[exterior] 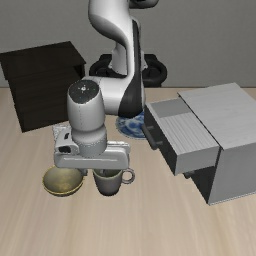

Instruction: Pick up the mug and place it on the top of the cabinet

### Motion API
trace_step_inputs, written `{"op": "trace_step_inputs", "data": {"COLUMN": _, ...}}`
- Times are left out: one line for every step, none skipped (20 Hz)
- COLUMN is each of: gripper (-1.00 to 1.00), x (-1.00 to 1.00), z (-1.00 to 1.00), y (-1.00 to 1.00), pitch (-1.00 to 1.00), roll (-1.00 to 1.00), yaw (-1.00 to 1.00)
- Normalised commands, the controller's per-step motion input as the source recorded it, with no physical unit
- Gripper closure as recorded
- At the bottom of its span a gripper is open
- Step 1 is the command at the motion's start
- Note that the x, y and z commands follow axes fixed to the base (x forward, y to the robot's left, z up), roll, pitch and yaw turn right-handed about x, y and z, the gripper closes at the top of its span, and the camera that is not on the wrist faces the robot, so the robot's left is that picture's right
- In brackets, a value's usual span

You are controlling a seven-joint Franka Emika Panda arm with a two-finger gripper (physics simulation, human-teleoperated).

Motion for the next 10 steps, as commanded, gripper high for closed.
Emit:
{"op": "trace_step_inputs", "data": {"gripper": 1.00, "x": 0.00, "z": 0.00, "y": 0.00, "pitch": 0.00, "roll": 0.00, "yaw": 0.00}}
{"op": "trace_step_inputs", "data": {"gripper": 1.00, "x": 0.00, "z": 0.00, "y": 0.00, "pitch": 0.00, "roll": 0.00, "yaw": 0.00}}
{"op": "trace_step_inputs", "data": {"gripper": 1.00, "x": 0.00, "z": 1.00, "y": 0.00, "pitch": 0.00, "roll": 0.00, "yaw": 0.00}}
{"op": "trace_step_inputs", "data": {"gripper": 1.00, "x": 0.00, "z": 1.00, "y": 0.00, "pitch": 0.00, "roll": 0.00, "yaw": 0.00}}
{"op": "trace_step_inputs", "data": {"gripper": 1.00, "x": 0.00, "z": 1.00, "y": 0.00, "pitch": 0.00, "roll": 0.00, "yaw": 0.00}}
{"op": "trace_step_inputs", "data": {"gripper": 1.00, "x": 0.00, "z": 1.00, "y": 0.00, "pitch": 0.00, "roll": 0.00, "yaw": 0.00}}
{"op": "trace_step_inputs", "data": {"gripper": 1.00, "x": 0.00, "z": 1.00, "y": 0.00, "pitch": 0.00, "roll": 0.00, "yaw": 0.00}}
{"op": "trace_step_inputs", "data": {"gripper": 1.00, "x": 0.00, "z": 1.00, "y": 0.00, "pitch": 0.00, "roll": 0.00, "yaw": 0.00}}
{"op": "trace_step_inputs", "data": {"gripper": 1.00, "x": 0.00, "z": 1.00, "y": 0.00, "pitch": 0.00, "roll": 0.00, "yaw": 0.00}}
{"op": "trace_step_inputs", "data": {"gripper": 1.00, "x": 0.00, "z": 1.00, "y": 0.00, "pitch": 0.00, "roll": 0.00, "yaw": 0.00}}
